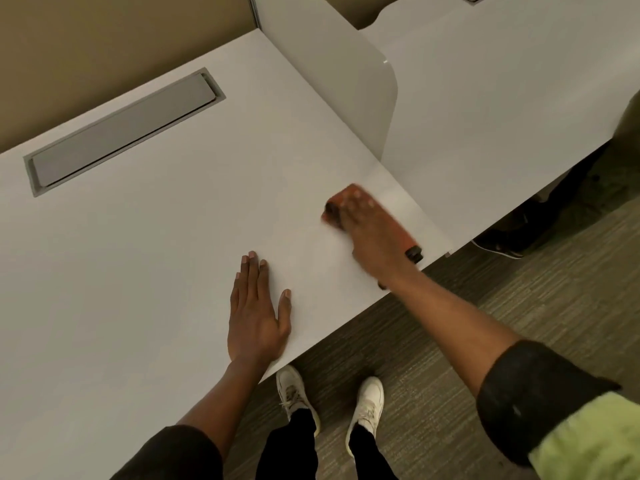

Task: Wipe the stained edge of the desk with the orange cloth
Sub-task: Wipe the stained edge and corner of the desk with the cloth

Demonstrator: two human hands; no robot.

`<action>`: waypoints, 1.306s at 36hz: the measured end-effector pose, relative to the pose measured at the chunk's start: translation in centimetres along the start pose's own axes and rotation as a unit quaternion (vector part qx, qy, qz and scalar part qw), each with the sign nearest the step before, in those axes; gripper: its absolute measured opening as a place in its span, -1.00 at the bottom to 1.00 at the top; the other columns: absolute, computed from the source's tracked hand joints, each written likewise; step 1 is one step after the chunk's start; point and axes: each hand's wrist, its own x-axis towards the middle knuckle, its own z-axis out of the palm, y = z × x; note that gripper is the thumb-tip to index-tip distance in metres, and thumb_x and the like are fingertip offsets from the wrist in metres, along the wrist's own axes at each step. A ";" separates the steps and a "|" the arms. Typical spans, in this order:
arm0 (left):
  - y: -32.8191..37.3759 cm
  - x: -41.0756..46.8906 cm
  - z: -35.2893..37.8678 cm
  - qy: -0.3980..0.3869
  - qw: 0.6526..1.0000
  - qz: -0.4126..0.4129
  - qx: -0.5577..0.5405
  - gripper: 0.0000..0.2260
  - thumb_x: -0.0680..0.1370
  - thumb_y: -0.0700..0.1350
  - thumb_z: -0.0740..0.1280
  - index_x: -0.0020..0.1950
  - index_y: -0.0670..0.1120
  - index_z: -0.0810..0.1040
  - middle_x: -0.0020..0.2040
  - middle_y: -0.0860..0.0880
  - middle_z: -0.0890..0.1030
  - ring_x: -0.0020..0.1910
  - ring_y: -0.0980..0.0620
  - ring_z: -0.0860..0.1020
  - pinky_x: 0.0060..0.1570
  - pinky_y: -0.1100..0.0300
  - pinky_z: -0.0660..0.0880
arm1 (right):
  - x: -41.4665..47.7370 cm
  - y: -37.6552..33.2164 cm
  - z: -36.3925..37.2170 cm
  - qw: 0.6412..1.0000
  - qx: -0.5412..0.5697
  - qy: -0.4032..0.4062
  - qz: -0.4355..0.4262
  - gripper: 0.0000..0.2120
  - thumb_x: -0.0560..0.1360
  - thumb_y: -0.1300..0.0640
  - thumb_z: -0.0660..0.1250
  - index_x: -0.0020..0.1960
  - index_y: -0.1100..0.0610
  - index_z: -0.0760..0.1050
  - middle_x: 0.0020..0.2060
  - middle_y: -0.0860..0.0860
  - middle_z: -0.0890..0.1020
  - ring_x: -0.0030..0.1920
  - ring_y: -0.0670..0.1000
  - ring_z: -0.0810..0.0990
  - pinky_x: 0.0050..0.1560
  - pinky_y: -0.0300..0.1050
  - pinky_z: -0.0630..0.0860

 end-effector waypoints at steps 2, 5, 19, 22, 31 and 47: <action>-0.1 0.0 0.1 0.000 1.000 0.000 -0.002 -0.32 0.77 0.22 0.01 0.81 -0.09 -0.01 0.82 0.01 -0.12 0.79 0.09 -0.21 0.77 0.00 -0.09 | 2.0 2.4 -1.1 0.999 0.003 0.010 0.051 -0.31 0.59 0.42 0.15 0.68 0.27 0.03 0.69 0.20 0.06 0.71 0.20 -0.07 0.70 0.06 -0.16; -0.1 0.0 0.2 0.006 1.000 0.000 -0.005 -0.33 0.77 0.20 0.03 0.81 -0.09 0.01 0.82 0.01 -0.11 0.79 0.09 -0.19 0.77 0.01 -0.09 | 3.6 4.1 -1.7 0.994 0.014 0.025 0.108 -0.27 0.58 0.39 0.25 0.68 0.27 0.04 0.69 0.21 0.07 0.71 0.22 -0.05 0.70 0.10 -0.10; -0.1 0.1 0.1 0.000 1.000 -0.005 -0.014 -0.32 0.76 0.22 0.02 0.81 -0.03 -0.08 0.82 0.03 -0.17 0.79 0.10 -0.21 0.75 0.09 -0.16 | -4.8 -8.1 4.2 0.990 0.089 -0.017 -0.105 -0.18 0.51 0.51 0.19 0.69 0.27 -0.05 0.69 0.20 -0.08 0.70 0.19 -0.18 0.71 0.11 -0.18; 0.0 0.1 0.0 -0.003 1.000 -0.003 -0.007 -0.32 0.76 0.23 0.00 0.81 -0.04 -0.06 0.82 0.02 -0.16 0.79 0.10 -0.22 0.76 0.06 -0.14 | -2.9 -5.8 3.3 0.993 0.065 -0.005 -0.096 -0.22 0.52 0.51 0.19 0.69 0.25 0.02 0.70 0.18 0.01 0.71 0.18 -0.09 0.71 0.06 -0.18; 0.0 -0.1 -0.1 -0.003 1.000 -0.005 -0.016 -0.32 0.76 0.21 0.03 0.81 -0.07 -0.01 0.82 0.04 -0.14 0.78 0.11 -0.22 0.76 0.03 -0.11 | 5.8 4.2 -2.0 0.996 0.034 0.027 0.076 -0.30 0.59 0.40 0.20 0.67 0.30 0.05 0.69 0.21 0.08 0.71 0.22 -0.07 0.70 0.09 -0.09; 0.1 0.0 -0.1 -0.003 1.000 -0.006 -0.014 -0.32 0.76 0.22 0.02 0.81 -0.07 -0.02 0.82 0.04 -0.16 0.78 0.11 -0.23 0.77 -0.02 -0.07 | -5.7 -0.6 1.6 0.986 0.019 0.025 0.163 -0.20 0.55 0.45 0.22 0.68 0.32 -0.09 0.68 0.27 -0.10 0.70 0.25 -0.18 0.70 0.20 -0.11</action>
